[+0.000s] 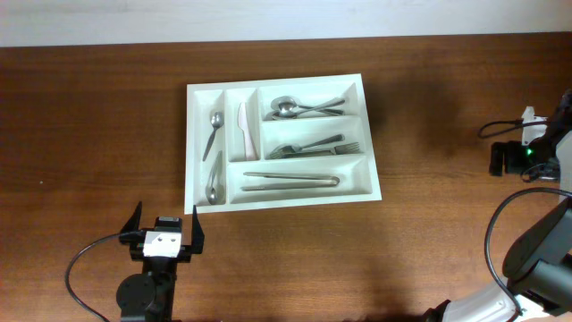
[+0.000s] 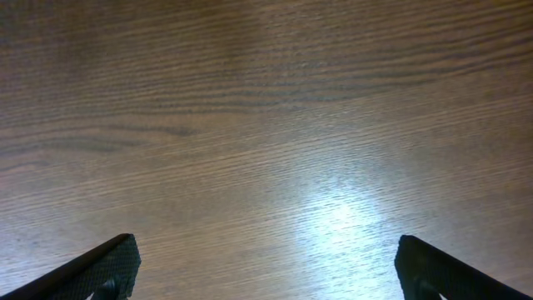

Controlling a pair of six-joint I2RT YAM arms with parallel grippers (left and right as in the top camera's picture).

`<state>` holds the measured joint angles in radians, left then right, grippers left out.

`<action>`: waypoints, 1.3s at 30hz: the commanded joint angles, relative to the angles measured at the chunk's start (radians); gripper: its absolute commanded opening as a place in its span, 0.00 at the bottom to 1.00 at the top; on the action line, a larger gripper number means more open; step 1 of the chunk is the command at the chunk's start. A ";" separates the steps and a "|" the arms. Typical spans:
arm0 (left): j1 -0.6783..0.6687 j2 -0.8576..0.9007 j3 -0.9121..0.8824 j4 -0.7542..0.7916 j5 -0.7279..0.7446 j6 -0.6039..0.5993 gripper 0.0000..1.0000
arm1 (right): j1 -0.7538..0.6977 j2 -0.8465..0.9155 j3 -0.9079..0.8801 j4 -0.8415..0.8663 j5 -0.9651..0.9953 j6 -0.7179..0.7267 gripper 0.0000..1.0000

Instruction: Pack container

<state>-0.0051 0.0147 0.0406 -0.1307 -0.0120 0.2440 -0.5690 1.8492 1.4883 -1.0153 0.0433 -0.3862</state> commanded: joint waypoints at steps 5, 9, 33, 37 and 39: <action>0.003 -0.010 -0.009 0.004 -0.003 0.012 0.99 | 0.002 -0.309 -0.067 0.197 -0.064 0.049 0.99; 0.003 -0.010 -0.009 0.004 -0.003 0.012 0.99 | 0.026 -0.538 -0.234 0.393 -0.096 0.145 0.99; 0.003 -0.010 -0.009 0.004 -0.003 0.012 0.99 | 0.449 -1.666 -0.892 0.700 -0.120 0.403 0.99; 0.003 -0.010 -0.009 0.004 -0.003 0.012 0.99 | 0.500 -1.717 -0.931 0.728 -0.122 0.403 0.99; 0.003 -0.010 -0.009 0.004 -0.003 0.012 0.99 | 0.524 -1.735 -0.946 0.728 -0.121 0.402 0.99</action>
<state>-0.0051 0.0120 0.0406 -0.1303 -0.0120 0.2440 -0.0883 0.1509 0.5690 -0.2966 -0.0628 -0.0101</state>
